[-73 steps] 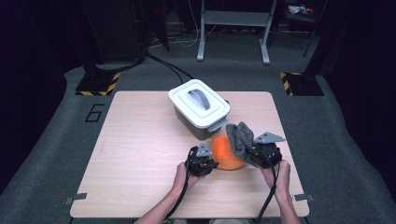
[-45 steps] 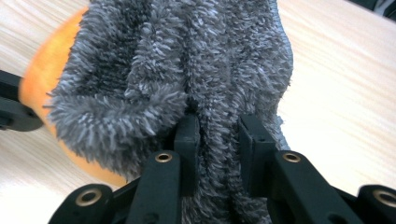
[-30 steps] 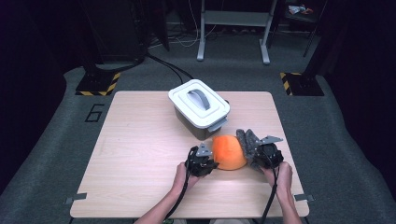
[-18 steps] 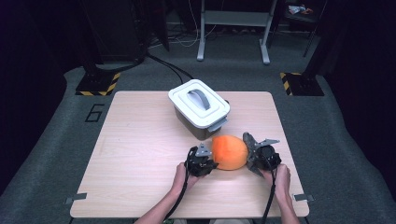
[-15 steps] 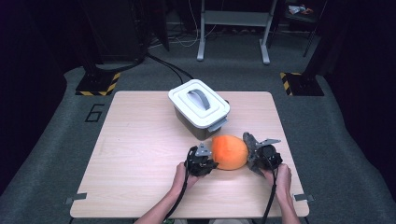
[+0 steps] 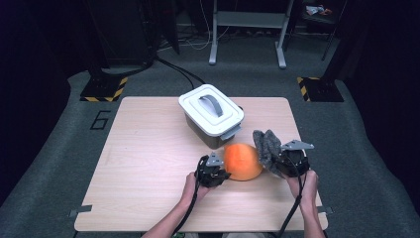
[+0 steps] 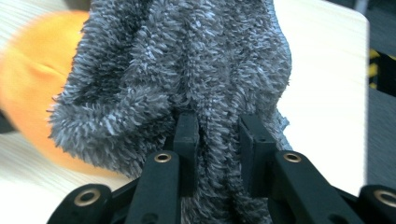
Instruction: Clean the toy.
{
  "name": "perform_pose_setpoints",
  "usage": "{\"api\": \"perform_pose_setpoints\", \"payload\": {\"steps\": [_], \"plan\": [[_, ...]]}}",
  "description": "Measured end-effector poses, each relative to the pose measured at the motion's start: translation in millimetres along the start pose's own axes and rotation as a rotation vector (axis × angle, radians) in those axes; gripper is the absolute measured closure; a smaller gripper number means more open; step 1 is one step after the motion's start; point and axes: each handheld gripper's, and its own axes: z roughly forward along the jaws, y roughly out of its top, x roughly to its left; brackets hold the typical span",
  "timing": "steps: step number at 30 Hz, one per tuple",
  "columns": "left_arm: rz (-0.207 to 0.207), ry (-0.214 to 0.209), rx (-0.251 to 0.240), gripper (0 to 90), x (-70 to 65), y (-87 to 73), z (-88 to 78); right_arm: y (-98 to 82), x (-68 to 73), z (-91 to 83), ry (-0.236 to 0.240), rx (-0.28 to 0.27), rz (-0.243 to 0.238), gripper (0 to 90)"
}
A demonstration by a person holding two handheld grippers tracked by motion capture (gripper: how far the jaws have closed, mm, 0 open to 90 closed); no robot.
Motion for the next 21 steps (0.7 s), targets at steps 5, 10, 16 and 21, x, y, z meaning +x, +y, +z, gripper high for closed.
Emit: {"api": "perform_pose_setpoints", "payload": {"steps": [5,10,16,21], "plan": [[0.0,-0.001,-0.002,77.9,0.6,-0.1,0.1,4.4,15.6,12.5,0.036,0.029,-0.028,71.2],[0.008,0.011,-0.022,70.1,-1.4,-1.6,-1.5,1.9,20.3,27.3,0.023,0.06,-0.02,71.4],[0.031,0.057,-0.023,53.8,-6.1,-6.1,-2.2,1.2,17.3,28.6,0.02,0.065,-0.014,71.4],[0.04,0.094,-0.006,45.6,-7.4,-7.8,1.2,2.8,17.4,29.8,0.016,0.067,-0.012,71.3]]}}
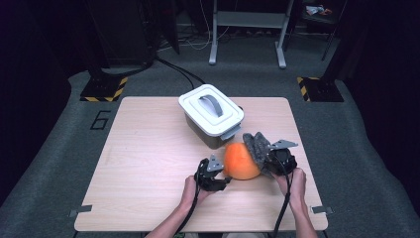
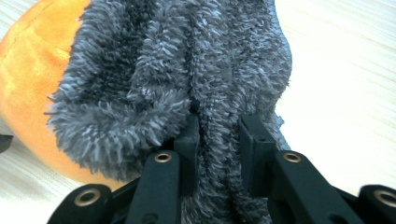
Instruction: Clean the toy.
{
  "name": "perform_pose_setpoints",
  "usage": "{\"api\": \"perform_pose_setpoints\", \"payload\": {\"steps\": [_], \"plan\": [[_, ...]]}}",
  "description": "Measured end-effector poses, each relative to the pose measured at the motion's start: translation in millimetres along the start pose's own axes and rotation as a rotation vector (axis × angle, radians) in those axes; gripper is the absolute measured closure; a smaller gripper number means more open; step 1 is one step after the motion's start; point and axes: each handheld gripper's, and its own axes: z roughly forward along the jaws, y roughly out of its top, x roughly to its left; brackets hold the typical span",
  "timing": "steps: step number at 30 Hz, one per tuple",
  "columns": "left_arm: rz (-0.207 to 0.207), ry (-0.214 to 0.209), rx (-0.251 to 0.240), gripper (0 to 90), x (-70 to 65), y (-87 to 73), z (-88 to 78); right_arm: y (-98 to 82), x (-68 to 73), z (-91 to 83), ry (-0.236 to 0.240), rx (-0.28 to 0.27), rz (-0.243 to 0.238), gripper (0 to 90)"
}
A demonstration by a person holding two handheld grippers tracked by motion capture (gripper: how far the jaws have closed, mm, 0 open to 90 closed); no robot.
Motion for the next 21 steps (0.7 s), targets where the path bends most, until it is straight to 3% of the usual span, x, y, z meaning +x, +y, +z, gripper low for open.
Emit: {"api": "perform_pose_setpoints", "payload": {"steps": [3,8,14,18,21], "plan": [[0.037,0.04,0.016,48.0,-5.0,1.5,5.1,-0.1,0.1,-0.1,0.0,-0.008,0.0,71.3],[0.05,0.064,0.019,61.3,-7.8,3.1,9.7,-2.5,1.2,-2.3,0.002,-0.012,0.015,71.3],[0.045,0.048,0.011,78.3,-7.8,5.1,10.4,-5.1,0.0,-3.6,0.003,-0.016,0.01,71.3],[0.043,0.04,0.004,80.9,-8.5,8.1,8.1,-6.7,-1.1,-6.5,-0.008,-0.021,0.012,71.3],[0.04,0.01,-0.011,81.6,-9.1,11.9,2.7,-7.7,-4.9,-13.1,0.01,-0.034,0.027,71.4]]}}
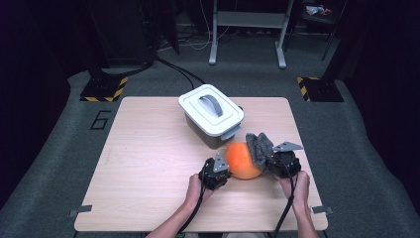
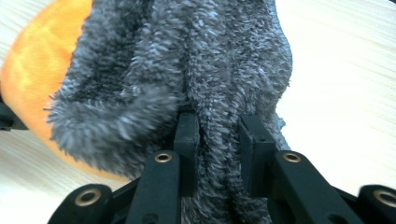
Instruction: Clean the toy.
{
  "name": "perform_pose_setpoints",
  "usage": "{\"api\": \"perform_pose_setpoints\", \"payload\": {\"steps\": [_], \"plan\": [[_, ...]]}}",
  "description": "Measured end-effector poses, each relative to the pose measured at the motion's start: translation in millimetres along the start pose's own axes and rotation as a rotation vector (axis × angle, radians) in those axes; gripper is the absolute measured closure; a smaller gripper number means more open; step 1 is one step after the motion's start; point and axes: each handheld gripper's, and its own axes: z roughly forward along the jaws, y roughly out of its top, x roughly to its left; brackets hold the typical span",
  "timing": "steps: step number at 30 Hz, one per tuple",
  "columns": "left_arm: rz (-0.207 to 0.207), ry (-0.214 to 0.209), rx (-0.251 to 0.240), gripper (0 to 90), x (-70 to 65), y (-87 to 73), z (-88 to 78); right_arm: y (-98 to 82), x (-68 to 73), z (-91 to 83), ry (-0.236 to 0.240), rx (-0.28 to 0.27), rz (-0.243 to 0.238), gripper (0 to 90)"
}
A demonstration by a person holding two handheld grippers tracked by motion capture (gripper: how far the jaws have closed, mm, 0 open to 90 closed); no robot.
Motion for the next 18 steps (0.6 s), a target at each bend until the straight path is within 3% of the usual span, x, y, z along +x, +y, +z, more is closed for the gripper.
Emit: {"api": "perform_pose_setpoints", "payload": {"steps": [7,13,17,18], "plan": [[-0.018,-0.041,-0.028,82.2,-2.2,7.9,-5.1,4.7,2.8,-16.0,0.011,-0.038,-0.03,71.5],[0.007,-0.068,-0.034,82.2,-7.9,11.8,-11.5,14.1,18.9,-26.1,0.025,-0.056,-0.084,71.5],[-0.002,-0.099,-0.042,82.2,-9.8,12.0,-13.3,21.0,34.4,-26.7,0.031,-0.053,-0.128,71.5],[-0.002,-0.1,-0.039,82.2,-10.5,11.8,-13.5,24.1,42.2,-23.6,0.037,-0.042,-0.16,71.5]]}}
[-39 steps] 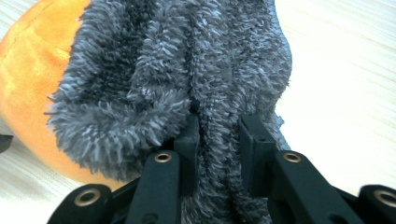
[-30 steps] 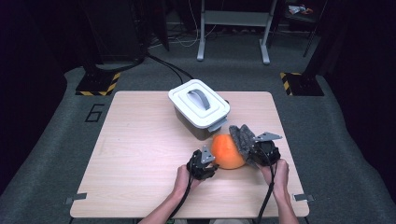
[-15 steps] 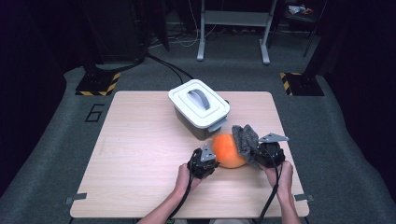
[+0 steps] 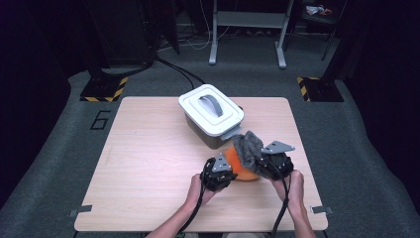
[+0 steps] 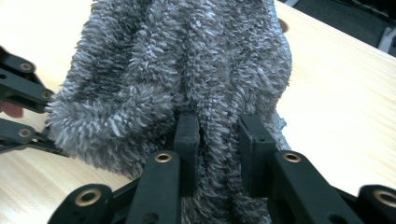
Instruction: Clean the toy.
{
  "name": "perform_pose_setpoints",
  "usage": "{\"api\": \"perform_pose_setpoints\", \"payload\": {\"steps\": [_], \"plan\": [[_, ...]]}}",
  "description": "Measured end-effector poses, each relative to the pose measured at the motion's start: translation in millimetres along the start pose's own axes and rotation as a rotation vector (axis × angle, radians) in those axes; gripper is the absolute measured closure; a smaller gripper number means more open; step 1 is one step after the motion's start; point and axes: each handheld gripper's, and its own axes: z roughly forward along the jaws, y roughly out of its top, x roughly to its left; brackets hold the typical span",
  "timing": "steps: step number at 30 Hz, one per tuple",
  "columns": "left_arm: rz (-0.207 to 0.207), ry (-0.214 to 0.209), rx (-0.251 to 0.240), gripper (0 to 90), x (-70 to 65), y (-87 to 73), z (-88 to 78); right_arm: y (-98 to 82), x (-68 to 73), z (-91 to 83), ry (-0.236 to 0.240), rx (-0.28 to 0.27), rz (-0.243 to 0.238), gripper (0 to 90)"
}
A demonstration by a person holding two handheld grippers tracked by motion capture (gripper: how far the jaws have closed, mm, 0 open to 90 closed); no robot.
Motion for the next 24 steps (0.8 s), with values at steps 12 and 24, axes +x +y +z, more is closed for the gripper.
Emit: {"api": "perform_pose_setpoints", "payload": {"steps": [12,24], "plan": [[-0.028,-0.019,0.005,82.0,3.9,-4.2,2.7,-5.1,-1.3,15.9,-0.029,0.05,-0.004,71.8],[-0.031,-0.023,0.007,82.0,5.8,-4.0,3.3,-31.9,-35.2,26.5,-0.078,0.1,0.113,71.9]]}}
